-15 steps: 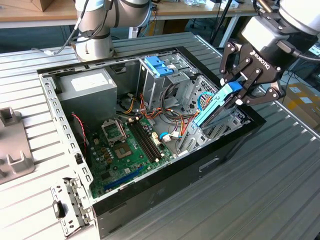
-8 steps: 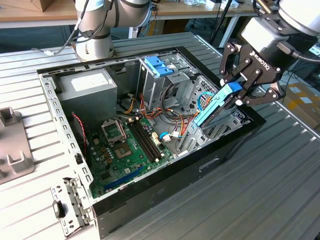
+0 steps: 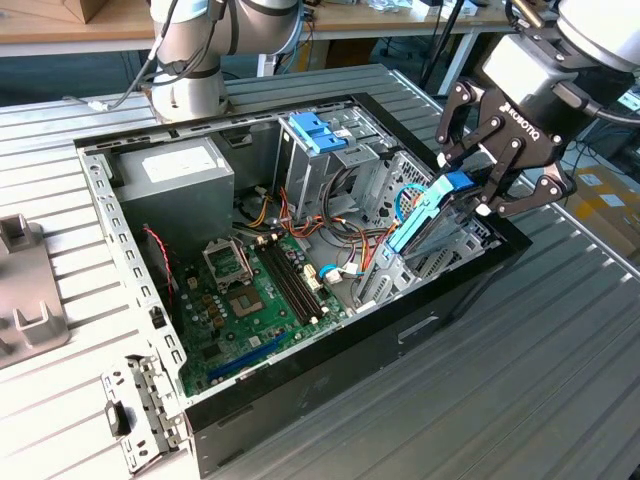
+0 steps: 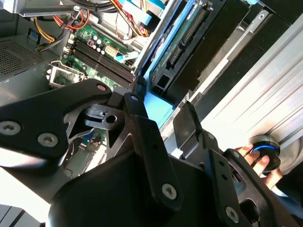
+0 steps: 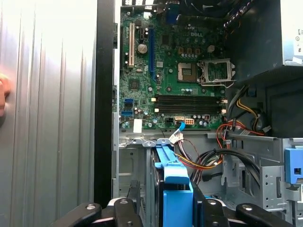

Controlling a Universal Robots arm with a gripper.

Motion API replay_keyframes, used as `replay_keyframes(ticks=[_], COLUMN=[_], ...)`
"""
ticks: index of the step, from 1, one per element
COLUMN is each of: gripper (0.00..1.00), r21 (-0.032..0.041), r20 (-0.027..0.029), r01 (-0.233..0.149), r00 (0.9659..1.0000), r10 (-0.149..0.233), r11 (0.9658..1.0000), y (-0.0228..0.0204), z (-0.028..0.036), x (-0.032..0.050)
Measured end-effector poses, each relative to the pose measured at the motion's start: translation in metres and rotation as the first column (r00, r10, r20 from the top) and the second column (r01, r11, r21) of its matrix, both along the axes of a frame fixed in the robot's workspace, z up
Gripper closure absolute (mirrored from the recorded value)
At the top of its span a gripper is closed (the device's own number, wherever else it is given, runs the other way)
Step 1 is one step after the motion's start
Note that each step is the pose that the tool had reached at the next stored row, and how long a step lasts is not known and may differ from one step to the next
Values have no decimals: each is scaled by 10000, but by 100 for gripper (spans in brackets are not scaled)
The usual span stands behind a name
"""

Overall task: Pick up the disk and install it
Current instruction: 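Pick up the disk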

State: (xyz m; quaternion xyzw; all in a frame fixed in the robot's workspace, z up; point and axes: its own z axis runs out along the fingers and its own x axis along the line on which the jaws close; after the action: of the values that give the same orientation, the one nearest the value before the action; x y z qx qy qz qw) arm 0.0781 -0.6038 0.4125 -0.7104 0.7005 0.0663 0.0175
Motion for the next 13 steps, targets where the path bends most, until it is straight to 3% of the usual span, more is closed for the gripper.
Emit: replay_keyframes(ticks=[2, 13], gripper=[49, 49], r21=[0, 14], r20=[0, 0], r01=[0, 0], r00=[10000, 10000], r10=[0, 0], r11=[10000, 10000], y=[0, 0], z=[25, 299], x=[0, 0])
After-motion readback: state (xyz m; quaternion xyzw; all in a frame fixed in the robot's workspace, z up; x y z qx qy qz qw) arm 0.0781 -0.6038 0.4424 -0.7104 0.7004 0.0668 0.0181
